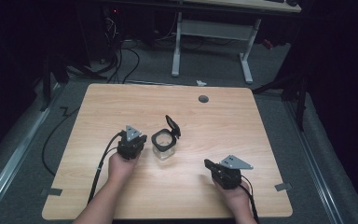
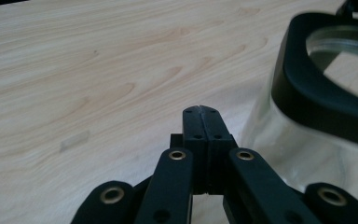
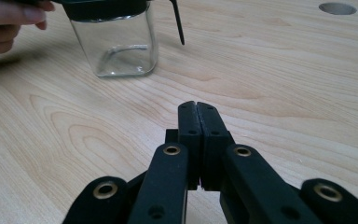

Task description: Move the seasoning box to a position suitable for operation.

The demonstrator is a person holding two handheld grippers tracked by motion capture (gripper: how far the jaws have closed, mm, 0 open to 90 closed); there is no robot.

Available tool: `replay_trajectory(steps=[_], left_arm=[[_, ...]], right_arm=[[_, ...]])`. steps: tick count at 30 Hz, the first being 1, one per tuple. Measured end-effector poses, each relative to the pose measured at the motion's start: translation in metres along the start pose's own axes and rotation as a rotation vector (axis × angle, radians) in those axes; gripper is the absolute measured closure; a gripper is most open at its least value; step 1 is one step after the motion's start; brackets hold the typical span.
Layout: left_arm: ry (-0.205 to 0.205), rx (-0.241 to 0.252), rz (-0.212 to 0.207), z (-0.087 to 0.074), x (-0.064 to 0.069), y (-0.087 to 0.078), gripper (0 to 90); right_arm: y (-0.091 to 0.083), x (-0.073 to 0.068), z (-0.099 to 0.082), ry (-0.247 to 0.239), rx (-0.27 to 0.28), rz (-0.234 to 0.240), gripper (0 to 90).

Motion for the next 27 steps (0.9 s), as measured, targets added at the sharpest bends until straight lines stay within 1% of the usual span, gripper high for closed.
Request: replay_trajectory(steps=[1,2,3,7,10,14,17,20,27], left_arm=[[-0.018,0.004,-0.014,0.002,0.003,0.005,90.0],[-0.018,0.004,-0.014,0.002,0.003,0.005,90.0],[-0.023,0.007,-0.023,0.002,0.005,0.006,90.0],[-0.031,0.007,-0.029,0.001,0.008,0.007,90.0],[-0.028,0.008,-0.040,0.001,0.009,0.006,90.0],[-0.023,0.006,-0.043,0.000,0.011,0.004,90.0],[-0.020,0.006,-0.048,-0.001,0.012,0.002,90.0],[-0.023,0.011,-0.054,-0.002,0.014,-0.001,90.0],[-0.029,0.002,-0.061,-0.008,0.013,-0.004,90.0]], right_arm=[[0.000,0.000,-0.001,0.001,-0.004,-0.002,89.0],[0.000,0.000,-0.001,0.001,-0.004,-0.002,89.0],[0.000,0.001,-0.001,0.003,-0.009,-0.002,89.0],[0.000,0.001,-0.002,0.010,0.000,0.003,88.6],[0.000,0.000,-0.002,0.010,-0.004,0.008,88.6],[0.001,-0.001,-0.003,0.008,-0.010,0.009,88.6],[0.002,-0.003,-0.003,-0.003,-0.012,0.010,88.6],[0.003,-0.002,-0.004,0.001,-0.017,0.007,88.6],[0.004,-0.003,-0.005,-0.003,-0.021,0.006,88.4]])
Point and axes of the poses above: each handheld gripper's, and its own axes: y roughly forward along the jaws, z roughly out of its top, x roughly to its right, the point moved 2 cm from there along y, roughly forward along the jaws, and after that the axes turned 7 degrees about -x, right-handed, at the moved point
